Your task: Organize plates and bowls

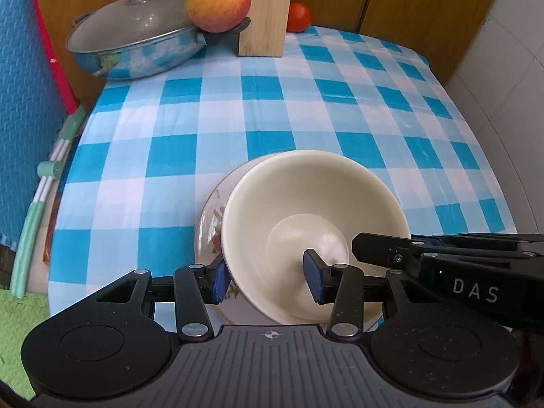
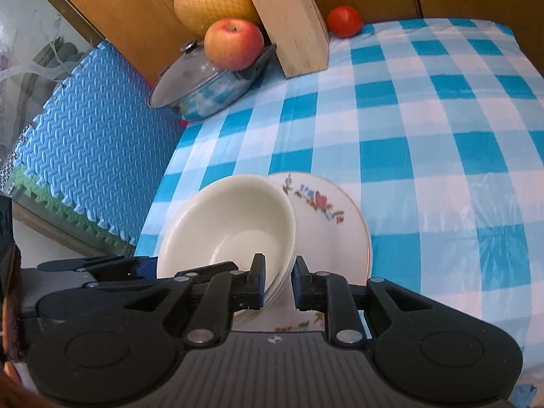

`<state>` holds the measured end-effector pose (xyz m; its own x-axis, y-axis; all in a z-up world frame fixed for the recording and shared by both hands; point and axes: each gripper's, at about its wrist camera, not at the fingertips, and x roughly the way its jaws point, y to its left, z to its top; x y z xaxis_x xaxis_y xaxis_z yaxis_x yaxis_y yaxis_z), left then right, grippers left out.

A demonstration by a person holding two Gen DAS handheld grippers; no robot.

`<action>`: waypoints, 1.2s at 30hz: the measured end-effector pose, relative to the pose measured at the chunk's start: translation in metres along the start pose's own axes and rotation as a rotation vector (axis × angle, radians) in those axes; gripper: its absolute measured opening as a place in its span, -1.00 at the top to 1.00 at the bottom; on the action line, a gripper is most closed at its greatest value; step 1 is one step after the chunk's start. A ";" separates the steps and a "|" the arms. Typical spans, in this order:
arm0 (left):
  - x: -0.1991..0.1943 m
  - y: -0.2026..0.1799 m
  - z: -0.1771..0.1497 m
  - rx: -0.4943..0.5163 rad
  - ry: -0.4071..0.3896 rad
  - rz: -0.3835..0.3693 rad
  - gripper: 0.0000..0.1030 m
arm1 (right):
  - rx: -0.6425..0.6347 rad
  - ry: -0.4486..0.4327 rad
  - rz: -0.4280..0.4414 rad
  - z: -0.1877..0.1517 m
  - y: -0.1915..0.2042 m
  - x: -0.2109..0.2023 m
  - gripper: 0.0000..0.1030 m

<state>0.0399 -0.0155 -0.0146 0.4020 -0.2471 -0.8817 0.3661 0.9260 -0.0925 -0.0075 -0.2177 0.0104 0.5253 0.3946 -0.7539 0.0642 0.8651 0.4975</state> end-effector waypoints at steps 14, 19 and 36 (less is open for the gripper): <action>0.003 0.006 -0.004 -0.025 0.019 -0.005 0.02 | 0.015 -0.017 -0.019 -0.005 -0.001 -0.003 0.58; -0.017 0.014 -0.005 -0.050 -0.038 0.028 -0.16 | -0.006 -0.094 -0.046 -0.012 0.005 -0.023 0.45; -0.045 0.007 -0.074 -0.027 -0.055 0.120 -0.67 | -0.011 -0.149 -0.206 -0.093 0.006 -0.046 0.17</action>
<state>-0.0375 0.0232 -0.0099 0.4871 -0.1482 -0.8607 0.2904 0.9569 -0.0004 -0.1098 -0.2018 0.0083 0.6215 0.1603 -0.7669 0.1744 0.9260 0.3348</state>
